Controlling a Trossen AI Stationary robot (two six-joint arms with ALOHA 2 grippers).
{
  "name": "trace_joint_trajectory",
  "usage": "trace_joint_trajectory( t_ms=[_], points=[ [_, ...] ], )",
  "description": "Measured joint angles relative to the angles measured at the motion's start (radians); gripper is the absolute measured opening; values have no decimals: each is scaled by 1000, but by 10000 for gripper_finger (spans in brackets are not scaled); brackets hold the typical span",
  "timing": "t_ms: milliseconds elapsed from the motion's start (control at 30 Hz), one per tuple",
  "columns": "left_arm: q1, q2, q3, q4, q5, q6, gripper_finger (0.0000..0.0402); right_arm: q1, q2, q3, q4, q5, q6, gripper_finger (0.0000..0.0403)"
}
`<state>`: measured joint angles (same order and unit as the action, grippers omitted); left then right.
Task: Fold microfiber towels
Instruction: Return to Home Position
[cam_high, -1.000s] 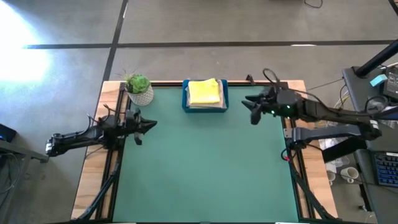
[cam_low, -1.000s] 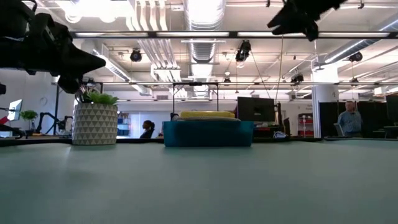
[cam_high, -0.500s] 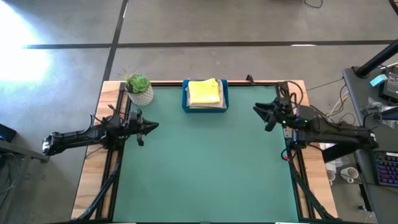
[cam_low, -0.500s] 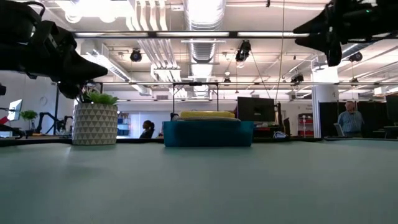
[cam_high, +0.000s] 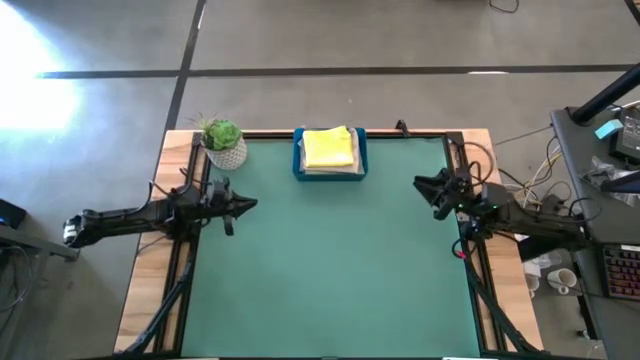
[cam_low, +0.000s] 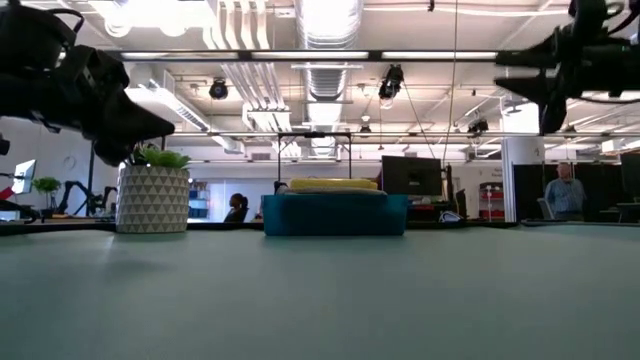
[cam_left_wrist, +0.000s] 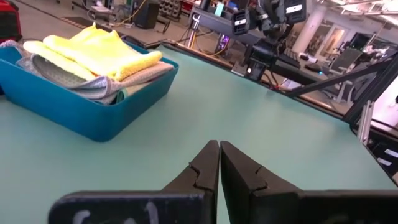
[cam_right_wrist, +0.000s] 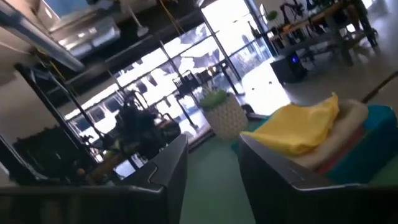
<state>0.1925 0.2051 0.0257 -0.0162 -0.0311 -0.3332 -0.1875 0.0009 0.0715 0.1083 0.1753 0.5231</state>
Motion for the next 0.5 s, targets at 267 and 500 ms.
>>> trace_joint_trajectory(
  t_ms=[267, 500],
  points=[
    [0, 20, 0, 0, -1, 0, 0, 2, 47, -60, -37, 117, 42, 125],
    [0, 30, 0, 0, 0, 0, 0, 2, 46, -60, -23, 122, 17, 133]
  ],
)
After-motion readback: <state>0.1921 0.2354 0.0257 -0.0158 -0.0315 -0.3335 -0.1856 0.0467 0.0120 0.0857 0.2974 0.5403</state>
